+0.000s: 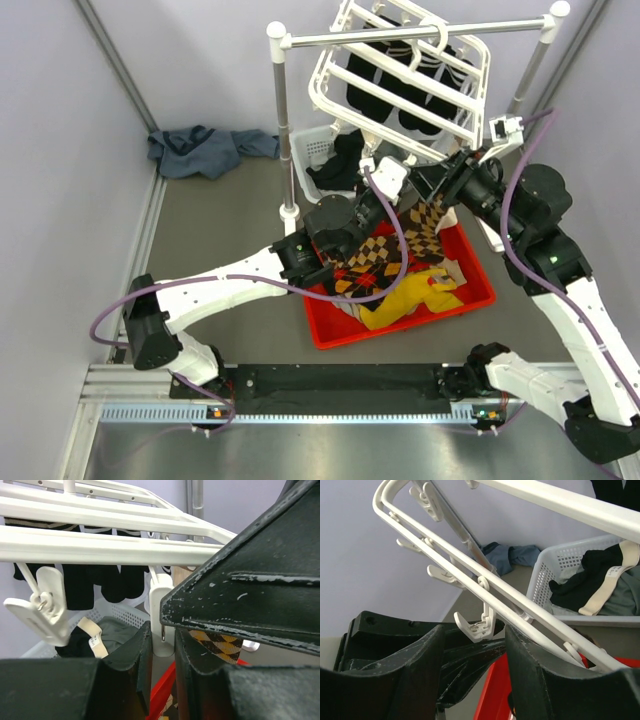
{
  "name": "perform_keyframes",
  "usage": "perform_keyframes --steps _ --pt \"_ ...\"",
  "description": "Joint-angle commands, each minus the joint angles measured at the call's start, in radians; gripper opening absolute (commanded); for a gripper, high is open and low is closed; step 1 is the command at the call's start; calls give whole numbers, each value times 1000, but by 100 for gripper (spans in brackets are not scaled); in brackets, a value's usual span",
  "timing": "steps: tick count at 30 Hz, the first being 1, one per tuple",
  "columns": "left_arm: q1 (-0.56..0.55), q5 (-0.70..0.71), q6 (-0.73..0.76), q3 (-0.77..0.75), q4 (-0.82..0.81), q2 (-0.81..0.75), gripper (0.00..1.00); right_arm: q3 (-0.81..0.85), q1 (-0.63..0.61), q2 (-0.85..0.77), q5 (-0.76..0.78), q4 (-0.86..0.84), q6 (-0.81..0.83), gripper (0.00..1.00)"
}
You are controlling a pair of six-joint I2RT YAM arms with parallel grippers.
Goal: Clip the socks to the hanger
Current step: Open the clamp at the hanger.
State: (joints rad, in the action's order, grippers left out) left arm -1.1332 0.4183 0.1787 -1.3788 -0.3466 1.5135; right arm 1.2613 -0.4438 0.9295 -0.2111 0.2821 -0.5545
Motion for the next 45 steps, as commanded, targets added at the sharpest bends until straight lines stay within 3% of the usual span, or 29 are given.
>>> perform_keyframes --steps 1,18,27,30,33,36,37,45 --pt "-14 -71 -21 -16 -11 -30 1 -17 4 -14 50 -26 2 51" --pt "-14 -199 -16 -43 72 -12 0 -22 5 -9 147 -172 105 48" --pt "-14 -202 -21 -42 83 -10 0 -16 5 -9 197 -185 145 36" --pt "-14 -197 -22 -37 83 -9 1 -13 4 -11 196 -187 148 24" --pt "-14 -185 -24 -29 75 -10 7 -14 4 -14 190 -185 146 13" --pt "-14 -170 -24 -11 55 -22 24 -23 5 -15 180 -184 143 5" --pt "-14 -167 -22 -5 46 -32 34 -26 5 -20 180 -185 142 4" --pt "-14 -104 -16 124 32 -123 71 -46 4 -27 184 -181 162 2"
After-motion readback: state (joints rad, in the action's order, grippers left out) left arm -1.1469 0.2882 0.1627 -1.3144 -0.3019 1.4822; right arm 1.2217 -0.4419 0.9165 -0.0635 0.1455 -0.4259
